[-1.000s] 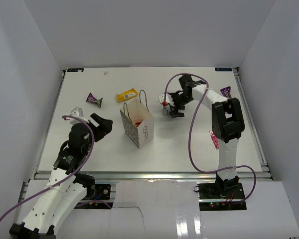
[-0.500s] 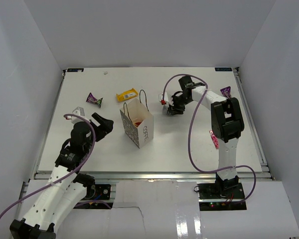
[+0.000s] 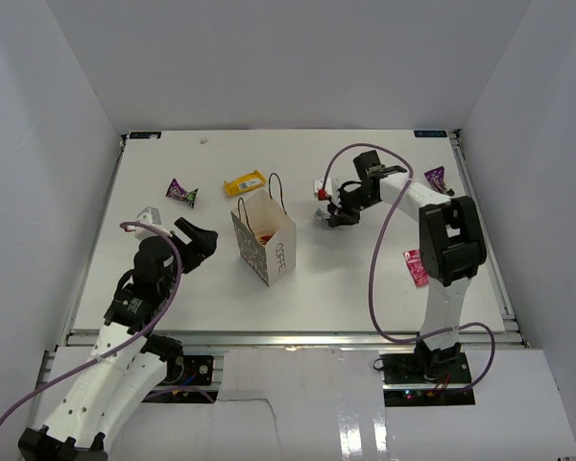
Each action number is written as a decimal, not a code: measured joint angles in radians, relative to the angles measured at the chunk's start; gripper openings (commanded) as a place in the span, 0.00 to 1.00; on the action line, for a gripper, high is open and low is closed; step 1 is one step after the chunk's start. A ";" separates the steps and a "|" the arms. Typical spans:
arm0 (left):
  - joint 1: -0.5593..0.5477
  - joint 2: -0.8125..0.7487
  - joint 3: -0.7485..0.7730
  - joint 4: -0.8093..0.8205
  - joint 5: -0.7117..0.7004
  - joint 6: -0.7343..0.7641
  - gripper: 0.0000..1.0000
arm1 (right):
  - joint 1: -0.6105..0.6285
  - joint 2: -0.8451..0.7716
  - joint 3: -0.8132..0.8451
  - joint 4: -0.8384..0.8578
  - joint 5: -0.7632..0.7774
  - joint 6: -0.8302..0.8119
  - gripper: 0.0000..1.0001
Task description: Place the snacks into the paper bag
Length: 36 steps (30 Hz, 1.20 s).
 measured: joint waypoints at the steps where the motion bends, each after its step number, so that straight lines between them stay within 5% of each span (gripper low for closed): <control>1: 0.000 -0.003 0.000 0.000 0.000 0.000 0.90 | -0.005 -0.035 -0.024 -0.006 -0.027 0.019 0.11; 13: 0.000 -0.008 0.006 0.008 -0.003 0.001 0.90 | -0.026 -0.621 -0.124 -0.025 -0.368 0.183 0.08; 20: 0.000 0.001 0.008 0.025 -0.003 0.001 0.90 | 0.166 -0.751 -0.131 0.143 -0.416 0.533 0.08; 27: 0.000 -0.014 0.008 0.026 0.002 -0.001 0.90 | 0.346 -0.681 -0.137 0.388 -0.198 0.929 0.08; 34: 0.000 -0.051 0.008 0.022 0.000 -0.018 0.90 | 0.430 -0.564 -0.135 0.545 0.083 1.172 0.08; 36: 0.000 -0.051 0.008 0.021 0.000 -0.023 0.90 | 0.433 -0.544 -0.135 0.576 0.135 1.207 0.15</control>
